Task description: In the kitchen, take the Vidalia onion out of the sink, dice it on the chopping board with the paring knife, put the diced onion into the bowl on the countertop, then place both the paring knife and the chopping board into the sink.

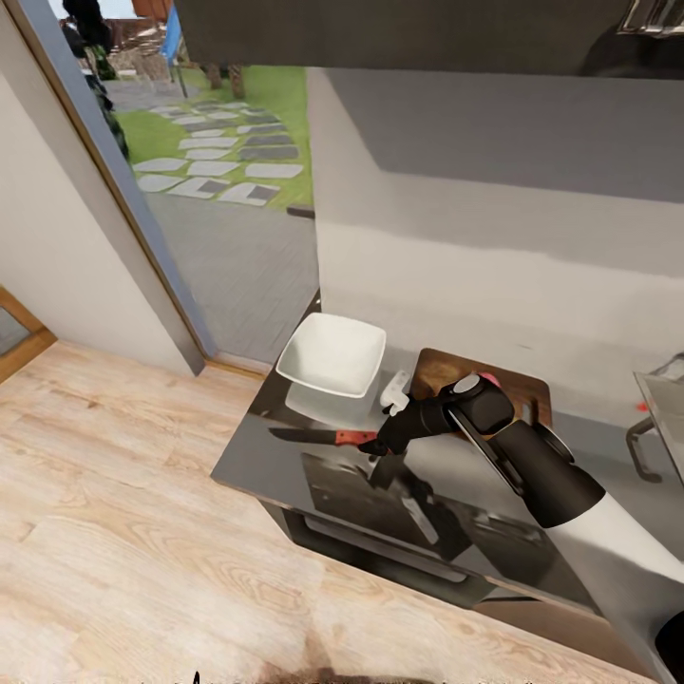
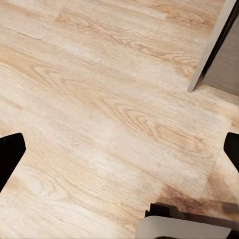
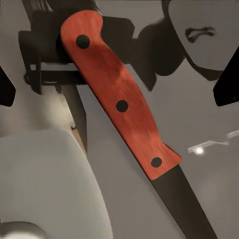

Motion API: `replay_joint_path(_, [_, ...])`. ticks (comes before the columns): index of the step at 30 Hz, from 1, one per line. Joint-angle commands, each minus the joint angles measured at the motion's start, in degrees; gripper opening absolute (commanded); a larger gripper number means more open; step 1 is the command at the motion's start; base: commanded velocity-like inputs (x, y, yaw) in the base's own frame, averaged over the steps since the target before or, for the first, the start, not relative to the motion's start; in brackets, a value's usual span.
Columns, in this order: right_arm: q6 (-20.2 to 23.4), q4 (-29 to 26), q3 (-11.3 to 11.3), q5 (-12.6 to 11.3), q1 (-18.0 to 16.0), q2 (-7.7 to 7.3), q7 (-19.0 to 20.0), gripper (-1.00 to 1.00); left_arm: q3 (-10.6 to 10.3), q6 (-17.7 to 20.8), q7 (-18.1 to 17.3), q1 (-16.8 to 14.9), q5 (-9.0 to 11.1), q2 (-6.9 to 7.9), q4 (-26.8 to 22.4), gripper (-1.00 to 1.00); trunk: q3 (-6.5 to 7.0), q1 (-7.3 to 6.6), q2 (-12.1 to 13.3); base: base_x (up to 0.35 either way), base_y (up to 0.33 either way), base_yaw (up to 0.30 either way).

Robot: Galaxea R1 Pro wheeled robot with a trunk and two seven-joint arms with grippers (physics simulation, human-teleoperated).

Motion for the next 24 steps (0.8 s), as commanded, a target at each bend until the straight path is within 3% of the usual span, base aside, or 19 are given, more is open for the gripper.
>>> replay_joint_path(1, [0.1,0.0,0.1,0.4,-0.1,-0.03,0.4,1.0,0.0,-0.3,0.0,-0.1,0.1,0.0,0.2,1.0,-0.17,0.03,-0.1,0.0,0.0,0.0])
replay_joint_path(24, [0.1,0.1,0.5,0.5,-0.1,0.06,0.4,1.0,0.0,-0.3,0.0,-0.1,0.1,0.0,0.2,1.0,-1.98,0.03,-0.1,0.0,0.0,0.0])
